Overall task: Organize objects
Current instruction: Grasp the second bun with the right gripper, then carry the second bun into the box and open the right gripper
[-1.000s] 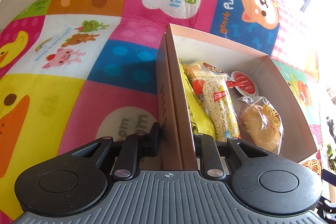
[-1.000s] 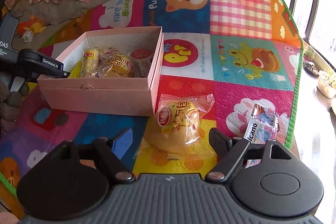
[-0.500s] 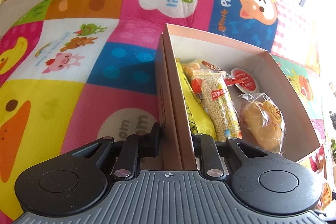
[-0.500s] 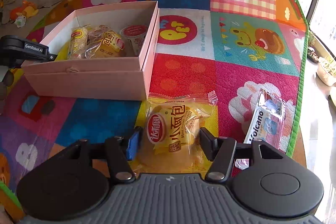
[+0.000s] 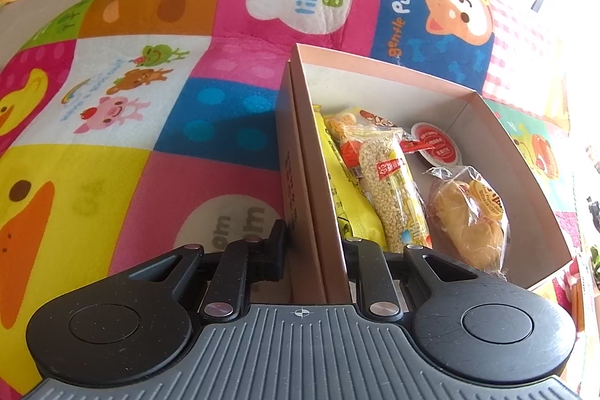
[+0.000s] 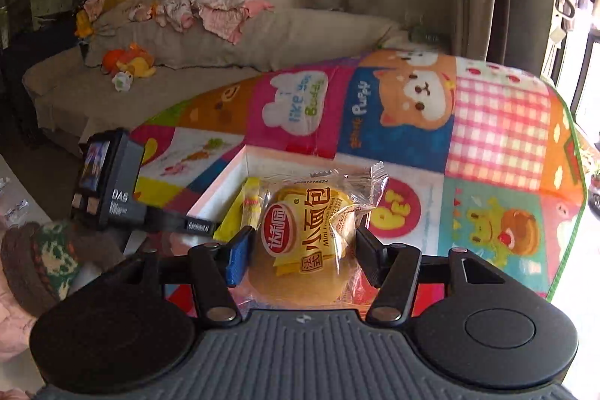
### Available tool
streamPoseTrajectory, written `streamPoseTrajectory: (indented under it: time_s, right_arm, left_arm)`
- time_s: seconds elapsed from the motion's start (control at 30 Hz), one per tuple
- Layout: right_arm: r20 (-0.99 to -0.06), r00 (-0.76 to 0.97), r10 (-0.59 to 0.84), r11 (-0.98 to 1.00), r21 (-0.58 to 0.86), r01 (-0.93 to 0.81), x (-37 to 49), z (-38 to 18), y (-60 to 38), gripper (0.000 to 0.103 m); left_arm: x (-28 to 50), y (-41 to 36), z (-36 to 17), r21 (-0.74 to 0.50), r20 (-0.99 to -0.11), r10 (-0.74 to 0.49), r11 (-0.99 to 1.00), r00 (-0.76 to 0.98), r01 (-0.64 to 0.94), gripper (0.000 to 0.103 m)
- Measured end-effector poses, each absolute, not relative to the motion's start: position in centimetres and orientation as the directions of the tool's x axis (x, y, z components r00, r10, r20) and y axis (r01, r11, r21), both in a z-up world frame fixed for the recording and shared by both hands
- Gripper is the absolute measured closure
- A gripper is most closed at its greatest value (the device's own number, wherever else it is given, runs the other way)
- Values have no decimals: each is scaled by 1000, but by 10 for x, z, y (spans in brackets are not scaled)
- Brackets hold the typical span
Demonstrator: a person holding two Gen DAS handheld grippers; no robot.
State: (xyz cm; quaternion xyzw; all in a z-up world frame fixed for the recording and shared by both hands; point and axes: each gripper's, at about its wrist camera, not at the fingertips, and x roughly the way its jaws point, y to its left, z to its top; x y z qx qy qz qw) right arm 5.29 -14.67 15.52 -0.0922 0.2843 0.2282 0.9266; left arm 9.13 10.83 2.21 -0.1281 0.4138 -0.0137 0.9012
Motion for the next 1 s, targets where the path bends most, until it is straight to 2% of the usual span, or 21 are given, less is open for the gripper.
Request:
streamPoseTrajectory:
  time_s: [0.13,0.23,0.47,0.57,0.63,0.83,1.0]
  right_arm:
    - [-590,734,338,878,-84,-471,112,145,-117,45]
    - [-643,701,309,875,-97,-474,154,120,-95,45]
    - [-763,550,338,897,86,-433,215,58,-77,45]
    - [-771,538,341,902,108,-418,214,52,-80,39]
    - [-757,556,342,902,99,-420,207,57,-83,24]
    - [-714,603,355,904,97,-417,164,76,-117,22]
    - [-675,683,278,944,62,-323,112,88,-164,19]
  left_arm:
    - [91,110,22,-253,-739,-139,964,659,-80,81]
    - [91,111,21,-262,-736,-148,962,661,-76,81]
    - [91,116,19,-293,-727,-169,953,666,-78,80]
    - [90,117,19,-296,-723,-172,952,669,-75,80]
    - [90,117,19,-302,-721,-175,950,671,-77,80]
    - [89,118,18,-312,-716,-178,947,675,-81,79]
    - [89,116,19,-296,-722,-167,952,672,-82,80]
